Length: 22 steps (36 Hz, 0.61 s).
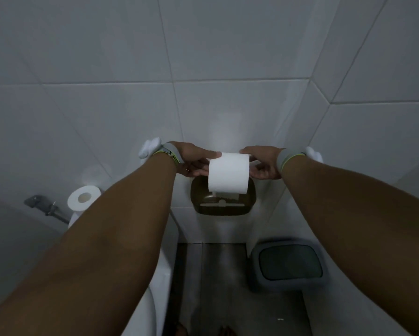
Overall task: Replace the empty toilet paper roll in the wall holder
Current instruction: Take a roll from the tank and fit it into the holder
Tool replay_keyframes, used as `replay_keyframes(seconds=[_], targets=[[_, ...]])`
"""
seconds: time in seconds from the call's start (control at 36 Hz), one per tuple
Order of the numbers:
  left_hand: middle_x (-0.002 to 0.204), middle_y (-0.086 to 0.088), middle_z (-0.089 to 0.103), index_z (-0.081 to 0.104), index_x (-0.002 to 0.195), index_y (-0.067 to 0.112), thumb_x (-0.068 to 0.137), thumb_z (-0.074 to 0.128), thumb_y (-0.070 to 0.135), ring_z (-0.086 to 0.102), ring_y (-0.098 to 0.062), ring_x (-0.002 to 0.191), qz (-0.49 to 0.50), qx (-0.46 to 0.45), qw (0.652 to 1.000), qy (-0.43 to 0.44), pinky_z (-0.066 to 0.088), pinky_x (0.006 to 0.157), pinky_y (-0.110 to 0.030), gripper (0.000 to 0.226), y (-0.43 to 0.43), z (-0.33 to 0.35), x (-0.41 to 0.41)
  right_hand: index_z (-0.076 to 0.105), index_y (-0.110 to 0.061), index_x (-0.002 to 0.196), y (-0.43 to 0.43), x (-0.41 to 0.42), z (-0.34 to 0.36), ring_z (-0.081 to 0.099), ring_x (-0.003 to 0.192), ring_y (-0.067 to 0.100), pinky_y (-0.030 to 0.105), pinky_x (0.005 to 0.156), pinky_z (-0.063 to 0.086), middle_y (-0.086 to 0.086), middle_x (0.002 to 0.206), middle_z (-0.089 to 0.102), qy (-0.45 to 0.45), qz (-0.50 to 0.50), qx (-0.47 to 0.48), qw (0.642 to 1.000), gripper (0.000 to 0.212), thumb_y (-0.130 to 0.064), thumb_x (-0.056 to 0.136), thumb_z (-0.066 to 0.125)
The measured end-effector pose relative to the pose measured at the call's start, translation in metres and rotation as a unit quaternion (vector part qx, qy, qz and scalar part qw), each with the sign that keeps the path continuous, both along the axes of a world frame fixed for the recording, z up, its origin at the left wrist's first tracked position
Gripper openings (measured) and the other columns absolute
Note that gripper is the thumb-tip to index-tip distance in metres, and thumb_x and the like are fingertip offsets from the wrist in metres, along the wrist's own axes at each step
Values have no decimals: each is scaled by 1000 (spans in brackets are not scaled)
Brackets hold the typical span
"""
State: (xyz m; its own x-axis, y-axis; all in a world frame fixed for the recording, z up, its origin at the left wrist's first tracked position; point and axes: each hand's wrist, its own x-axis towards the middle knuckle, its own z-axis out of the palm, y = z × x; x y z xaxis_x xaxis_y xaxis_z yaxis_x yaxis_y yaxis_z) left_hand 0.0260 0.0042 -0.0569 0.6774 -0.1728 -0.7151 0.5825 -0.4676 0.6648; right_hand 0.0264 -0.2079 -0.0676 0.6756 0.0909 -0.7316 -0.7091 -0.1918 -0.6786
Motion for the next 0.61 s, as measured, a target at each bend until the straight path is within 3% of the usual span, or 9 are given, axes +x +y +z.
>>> replay_keyframes(seconds=[0.33, 0.61], targets=[[63, 3, 71, 58, 123, 6, 82, 68, 50, 65, -6, 48, 4, 8, 1000, 10, 40, 54, -16, 62, 3, 0, -3, 52, -5, 83, 4, 1, -4, 51, 63, 12, 19, 45, 53, 9, 81, 51, 17, 4, -10, 1000, 31, -34, 90, 62], [65, 2, 70, 60, 122, 5, 81, 68, 52, 64, -6, 49, -1, 1, 1000, 13, 37, 55, -16, 62, 9, 4, -9, 53, -4, 88, 8, -5, 4, 52, 63, 12, 19, 46, 54, 10, 80, 52, 23, 17, -15, 999, 31, -33, 89, 64]])
